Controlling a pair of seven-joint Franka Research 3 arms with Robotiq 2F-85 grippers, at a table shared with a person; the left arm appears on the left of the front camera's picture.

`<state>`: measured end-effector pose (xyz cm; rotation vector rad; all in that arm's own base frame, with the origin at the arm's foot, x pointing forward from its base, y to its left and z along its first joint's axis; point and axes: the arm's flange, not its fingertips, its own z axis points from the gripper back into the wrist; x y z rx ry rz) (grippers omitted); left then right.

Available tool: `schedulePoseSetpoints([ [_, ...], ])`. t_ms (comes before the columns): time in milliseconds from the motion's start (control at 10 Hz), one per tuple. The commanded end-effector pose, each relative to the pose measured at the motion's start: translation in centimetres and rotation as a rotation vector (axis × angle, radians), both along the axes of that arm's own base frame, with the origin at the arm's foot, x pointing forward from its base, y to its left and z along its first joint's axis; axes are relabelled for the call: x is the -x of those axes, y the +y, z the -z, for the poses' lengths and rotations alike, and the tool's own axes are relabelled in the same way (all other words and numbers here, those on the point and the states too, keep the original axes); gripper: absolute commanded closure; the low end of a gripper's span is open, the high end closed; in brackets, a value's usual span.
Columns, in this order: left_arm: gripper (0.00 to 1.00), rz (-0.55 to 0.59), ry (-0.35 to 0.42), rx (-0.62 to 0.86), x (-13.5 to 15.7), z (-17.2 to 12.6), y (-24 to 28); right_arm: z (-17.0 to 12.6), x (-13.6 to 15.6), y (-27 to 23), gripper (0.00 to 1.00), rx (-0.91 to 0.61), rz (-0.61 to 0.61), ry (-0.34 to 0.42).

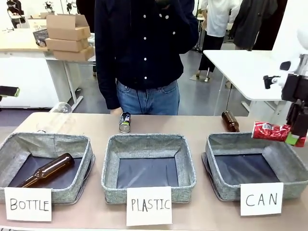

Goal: Sort the can waste into the basket.
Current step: Pick up the can waste from the table and place it in the right Fabric basket.

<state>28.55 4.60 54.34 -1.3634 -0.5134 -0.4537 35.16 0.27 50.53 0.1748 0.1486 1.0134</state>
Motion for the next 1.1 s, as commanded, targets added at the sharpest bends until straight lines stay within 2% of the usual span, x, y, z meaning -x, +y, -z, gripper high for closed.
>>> schedulePoseSetpoints([
  [0, 0.0, 0.004, -0.022, 0.024, -0.1, -0.3, -0.2, -0.3, -0.4, -0.2, 0.0, -0.024, 0.053, -0.03],
  [400, 0.0, 0.004, -0.022, 0.024, -0.1, -0.3, -0.2, -0.9, -0.9, -0.7, 0.0, -0.107, 0.138, -0.123],
  [800, 0.0, 0.004, -0.022, 0.024, -0.1, -0.3, -0.2, -1.0, -1.5, -1.4, 0.0, -0.222, 0.219, -0.12],
  [900, 0.0, 0.004, -0.022, 0.024, -0.1, -0.3, -0.2, -1.2, -1.4, -1.5, 0.0, -0.287, 0.219, -0.148],
  [1000, 0.0, 0.004, -0.022, 0.024, -0.1, -0.3, -0.2, -2.4, -1.2, -1.6, 0.0, -0.509, 0.249, -0.198],
])
